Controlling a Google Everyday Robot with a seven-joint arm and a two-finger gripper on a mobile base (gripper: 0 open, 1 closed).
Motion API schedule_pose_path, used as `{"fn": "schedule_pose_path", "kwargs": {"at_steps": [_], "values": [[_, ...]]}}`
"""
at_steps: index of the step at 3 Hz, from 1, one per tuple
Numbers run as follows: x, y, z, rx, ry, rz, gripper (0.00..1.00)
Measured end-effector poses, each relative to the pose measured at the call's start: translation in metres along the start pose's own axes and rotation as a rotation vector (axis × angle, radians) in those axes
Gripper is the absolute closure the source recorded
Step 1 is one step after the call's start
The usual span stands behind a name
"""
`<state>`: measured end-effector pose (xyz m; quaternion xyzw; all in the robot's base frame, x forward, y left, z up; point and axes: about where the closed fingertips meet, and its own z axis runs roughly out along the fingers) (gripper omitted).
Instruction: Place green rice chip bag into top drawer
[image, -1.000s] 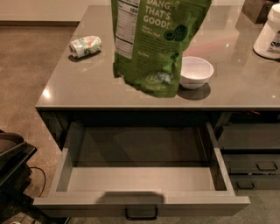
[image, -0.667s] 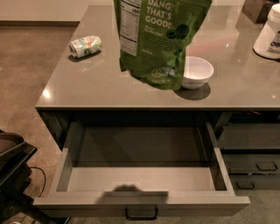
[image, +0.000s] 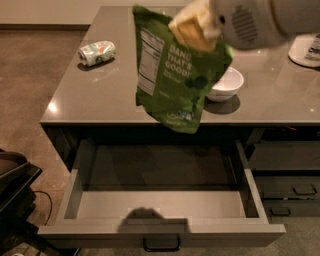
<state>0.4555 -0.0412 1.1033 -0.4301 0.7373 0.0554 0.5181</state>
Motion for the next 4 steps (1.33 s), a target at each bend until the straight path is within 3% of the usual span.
{"fn": "schedule_pose_path", "kwargs": {"at_steps": [2, 3, 4], "values": [[0.005, 0.012, 0.004, -0.003, -0.008, 0.03, 1.0], [0.029, 0.024, 0.014, -0.003, -0.008, 0.085, 1.0], [0.087, 0.046, 0.037, -0.007, 0.016, 0.195, 1.0]]}}
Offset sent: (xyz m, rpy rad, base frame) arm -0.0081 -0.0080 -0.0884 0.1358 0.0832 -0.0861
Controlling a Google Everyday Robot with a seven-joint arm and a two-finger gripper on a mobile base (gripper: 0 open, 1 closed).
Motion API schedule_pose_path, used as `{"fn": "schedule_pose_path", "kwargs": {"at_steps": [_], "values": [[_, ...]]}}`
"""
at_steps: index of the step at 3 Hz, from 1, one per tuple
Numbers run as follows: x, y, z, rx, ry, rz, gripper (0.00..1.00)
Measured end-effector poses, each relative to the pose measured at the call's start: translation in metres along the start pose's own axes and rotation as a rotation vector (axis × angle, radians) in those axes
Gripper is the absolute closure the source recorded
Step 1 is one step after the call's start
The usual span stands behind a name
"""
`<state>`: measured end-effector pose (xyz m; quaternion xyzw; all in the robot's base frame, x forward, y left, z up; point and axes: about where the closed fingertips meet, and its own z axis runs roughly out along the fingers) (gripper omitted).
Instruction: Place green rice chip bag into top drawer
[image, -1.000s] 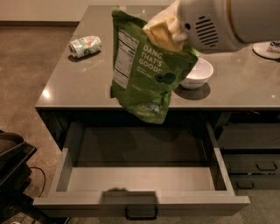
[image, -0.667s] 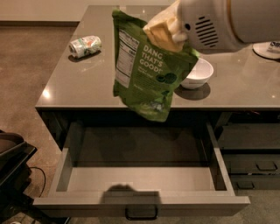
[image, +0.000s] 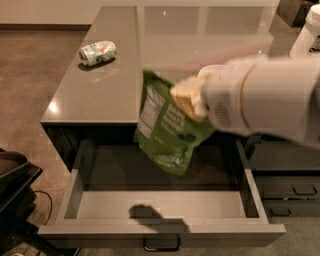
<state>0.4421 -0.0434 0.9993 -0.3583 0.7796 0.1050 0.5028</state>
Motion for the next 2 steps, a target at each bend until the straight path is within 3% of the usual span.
{"fn": "schedule_pose_path", "kwargs": {"at_steps": [2], "values": [[0.095, 0.013, 0.034, -0.023, 0.08, 0.149, 1.0]]}}
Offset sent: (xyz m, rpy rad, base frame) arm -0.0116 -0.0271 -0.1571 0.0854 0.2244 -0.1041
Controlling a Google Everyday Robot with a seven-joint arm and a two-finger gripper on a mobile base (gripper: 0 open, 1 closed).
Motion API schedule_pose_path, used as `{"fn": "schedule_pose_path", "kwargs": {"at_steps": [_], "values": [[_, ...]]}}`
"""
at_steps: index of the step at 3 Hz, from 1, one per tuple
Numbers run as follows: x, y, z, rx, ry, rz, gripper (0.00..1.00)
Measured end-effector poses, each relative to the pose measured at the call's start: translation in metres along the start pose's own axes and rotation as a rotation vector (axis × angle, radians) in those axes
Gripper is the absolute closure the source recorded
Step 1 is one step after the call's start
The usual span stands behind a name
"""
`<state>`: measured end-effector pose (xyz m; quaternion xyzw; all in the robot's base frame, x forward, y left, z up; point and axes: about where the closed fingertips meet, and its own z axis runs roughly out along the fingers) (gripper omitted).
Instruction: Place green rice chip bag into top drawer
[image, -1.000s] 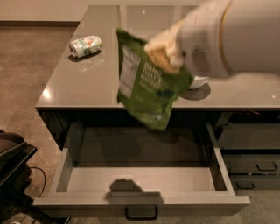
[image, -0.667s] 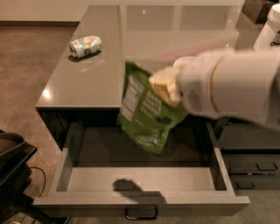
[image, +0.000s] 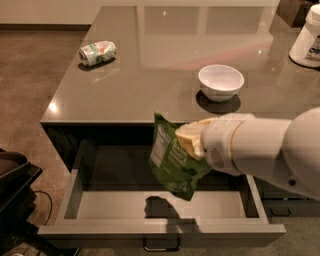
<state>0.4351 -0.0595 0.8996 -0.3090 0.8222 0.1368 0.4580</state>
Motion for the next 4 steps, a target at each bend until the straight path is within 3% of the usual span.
{"fn": "schedule_pose_path", "kwargs": {"at_steps": [1, 2, 4], "values": [[0.029, -0.002, 0.011, 0.006, 0.028, 0.043, 1.0], [0.048, -0.003, 0.021, 0.015, 0.039, 0.068, 0.86], [0.049, -0.003, 0.021, 0.017, 0.039, 0.068, 0.4]]}}
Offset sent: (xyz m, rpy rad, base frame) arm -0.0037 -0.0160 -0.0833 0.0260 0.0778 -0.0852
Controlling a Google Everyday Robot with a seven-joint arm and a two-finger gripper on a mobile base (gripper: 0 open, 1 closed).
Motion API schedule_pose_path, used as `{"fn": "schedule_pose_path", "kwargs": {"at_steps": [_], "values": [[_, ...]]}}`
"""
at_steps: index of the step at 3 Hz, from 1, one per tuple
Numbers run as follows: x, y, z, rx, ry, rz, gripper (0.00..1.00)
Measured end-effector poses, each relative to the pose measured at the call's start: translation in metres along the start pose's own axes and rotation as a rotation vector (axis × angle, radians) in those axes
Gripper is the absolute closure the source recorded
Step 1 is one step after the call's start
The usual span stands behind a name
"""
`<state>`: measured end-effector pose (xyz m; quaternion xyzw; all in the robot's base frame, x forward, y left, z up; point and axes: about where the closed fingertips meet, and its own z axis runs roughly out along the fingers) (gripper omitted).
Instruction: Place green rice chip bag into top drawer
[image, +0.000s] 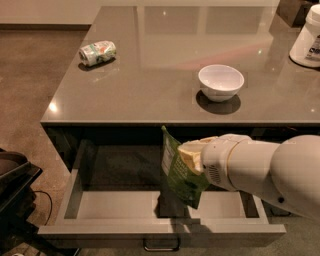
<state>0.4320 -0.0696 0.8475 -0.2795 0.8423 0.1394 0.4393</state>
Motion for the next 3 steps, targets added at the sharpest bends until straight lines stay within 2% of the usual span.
{"fn": "schedule_pose_path", "kwargs": {"at_steps": [1, 2, 3], "values": [[0.0, 0.0, 0.0, 0.0, 0.0, 0.0, 0.17], [0.0, 0.0, 0.0, 0.0, 0.0, 0.0, 0.0], [0.0, 0.0001, 0.0, 0.0, 0.0, 0.0, 0.0]]}}
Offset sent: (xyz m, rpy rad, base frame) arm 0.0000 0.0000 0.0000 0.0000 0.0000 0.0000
